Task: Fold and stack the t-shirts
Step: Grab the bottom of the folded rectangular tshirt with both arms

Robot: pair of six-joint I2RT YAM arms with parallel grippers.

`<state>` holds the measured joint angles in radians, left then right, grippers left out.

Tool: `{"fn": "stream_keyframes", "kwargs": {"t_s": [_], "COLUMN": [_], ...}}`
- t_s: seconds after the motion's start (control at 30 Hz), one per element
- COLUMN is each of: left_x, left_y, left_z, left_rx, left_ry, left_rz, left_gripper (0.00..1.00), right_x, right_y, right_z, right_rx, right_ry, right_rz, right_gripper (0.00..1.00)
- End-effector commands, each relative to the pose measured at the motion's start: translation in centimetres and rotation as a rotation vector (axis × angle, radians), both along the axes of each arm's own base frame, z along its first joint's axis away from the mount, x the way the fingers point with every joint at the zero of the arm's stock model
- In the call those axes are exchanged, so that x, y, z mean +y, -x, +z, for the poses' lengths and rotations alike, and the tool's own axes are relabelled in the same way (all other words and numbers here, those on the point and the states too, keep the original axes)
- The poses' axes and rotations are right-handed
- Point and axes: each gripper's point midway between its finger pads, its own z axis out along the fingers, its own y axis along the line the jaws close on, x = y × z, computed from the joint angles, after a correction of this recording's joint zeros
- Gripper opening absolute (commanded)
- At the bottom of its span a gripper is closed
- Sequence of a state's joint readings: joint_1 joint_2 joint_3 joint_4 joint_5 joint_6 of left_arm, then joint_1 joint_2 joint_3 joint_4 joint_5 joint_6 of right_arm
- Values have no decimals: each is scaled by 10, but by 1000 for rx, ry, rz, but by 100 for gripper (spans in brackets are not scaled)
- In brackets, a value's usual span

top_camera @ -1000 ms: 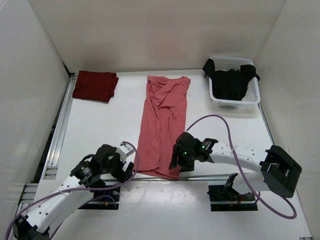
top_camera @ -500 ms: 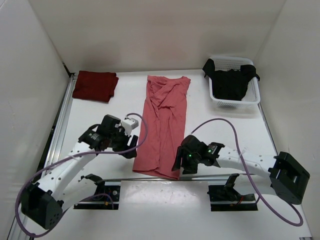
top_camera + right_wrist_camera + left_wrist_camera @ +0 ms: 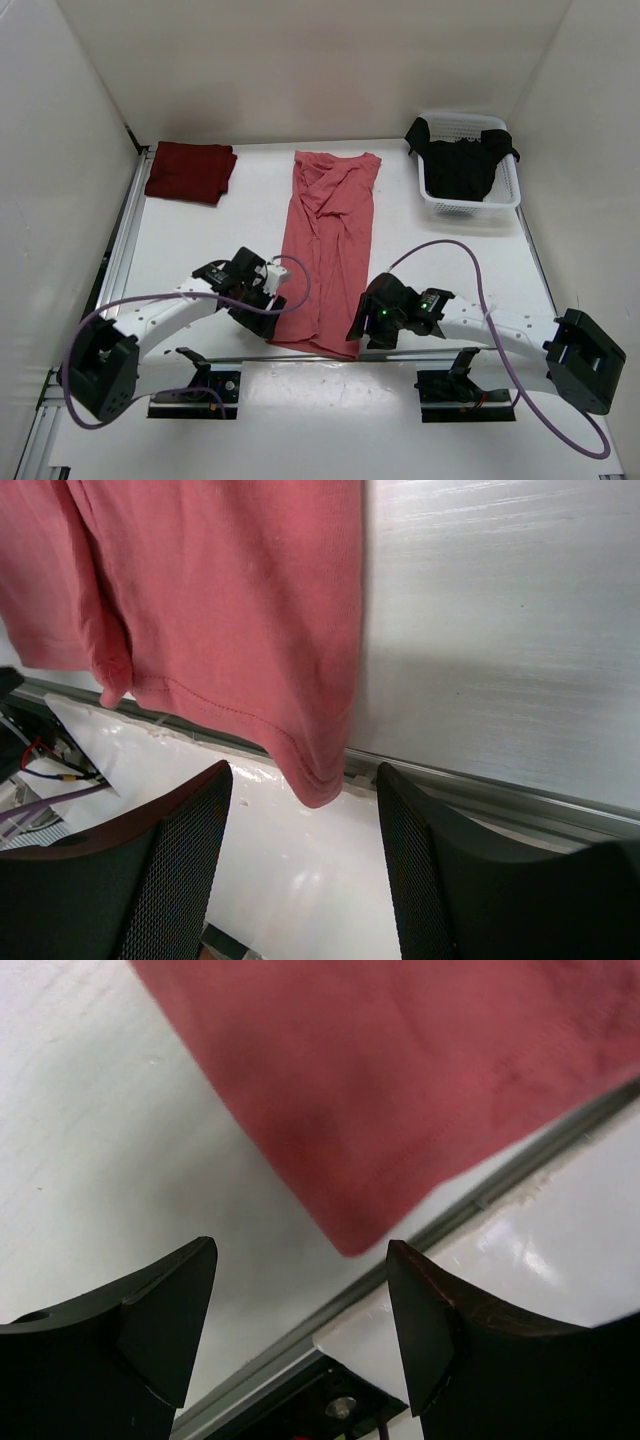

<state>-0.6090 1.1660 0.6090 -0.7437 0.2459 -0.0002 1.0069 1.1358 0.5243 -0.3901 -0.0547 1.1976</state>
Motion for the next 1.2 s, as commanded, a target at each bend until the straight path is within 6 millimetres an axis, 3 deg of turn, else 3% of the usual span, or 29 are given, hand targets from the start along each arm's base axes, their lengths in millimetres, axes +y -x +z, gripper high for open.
{"fn": "stream_keyframes", "kwargs": {"t_s": [0.0,0.1,0.3,0.37,0.5,0.63,0.73,0.77,0.87,0.97,1.0,1.17], "left_x": [-12,-14,-22,-29,-24,-22,-34,-38,-43,-45,-45,-49], "left_y": [-18,-18,-8,-6,10,5,-1,-4,-8,-9,-9,-13], "left_z": [5,0,-10,-4,-20,-24,-17,-15,-11,-10,-10,3], "left_rx": [-11,22,100,105,119,117,126,128,126,131,131,80], "left_ry": [69,90,126,155,92,68,103,114,126,135,135,156], "left_rz": [29,39,18,-3,-43,-36,-47,-51,-54,-58,-58,-70], "left_gripper": [79,76,56,56,60,57,40,28,10,10,10,10], "right_x": [3,3,4,4,4,8,4,4,2,-5,-3,14], "right_y": [-6,-1,-1,-1,-1,2,6,8,9,15,16,16], "right_z": [2,-3,-6,-6,-6,-8,-16,-16,-19,-27,-28,-16], "right_rx": [-17,-3,8,8,8,20,44,45,50,74,80,86], "right_ry": [-16,-1,2,2,2,-15,15,12,20,41,36,-36], "right_rz": [-25,-3,1,1,1,24,36,50,50,53,57,93], "right_gripper": [64,64,64,64,64,64,64,64,61,54,44,16]}}
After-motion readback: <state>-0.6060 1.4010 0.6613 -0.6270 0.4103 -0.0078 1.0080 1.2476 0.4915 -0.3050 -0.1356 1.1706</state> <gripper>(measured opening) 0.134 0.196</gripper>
